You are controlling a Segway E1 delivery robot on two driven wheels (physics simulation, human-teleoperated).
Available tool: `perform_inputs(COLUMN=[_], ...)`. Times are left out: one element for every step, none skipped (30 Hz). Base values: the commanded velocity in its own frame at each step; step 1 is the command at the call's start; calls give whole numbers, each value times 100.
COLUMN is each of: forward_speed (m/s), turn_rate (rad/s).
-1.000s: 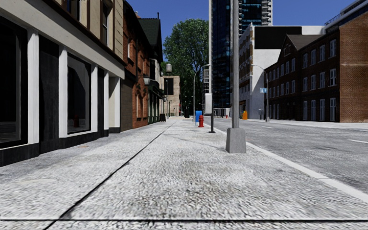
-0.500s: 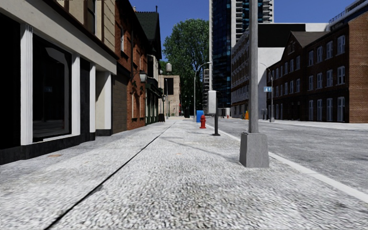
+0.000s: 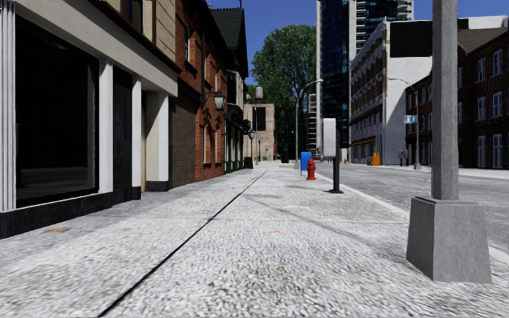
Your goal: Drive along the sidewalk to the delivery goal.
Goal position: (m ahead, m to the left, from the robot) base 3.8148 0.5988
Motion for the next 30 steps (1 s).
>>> perform_inputs(forward_speed=[200, 200, 199, 194, 194, 192, 191, 191, 191, 191, 190, 190, 190, 190, 190, 190, 190, 190, 189, 189, 185, 182, 182, 181, 180, 180, 180, 180, 180, 180], turn_rate=[22, 21, 20, 4, 4, 0, 0, 0, 0, 0, 0, 0, 0, 0, 0, 0, 0, 0, 0, 0, 0, 0, 0, 0, 0, 0, 0, 0, 0, 0])
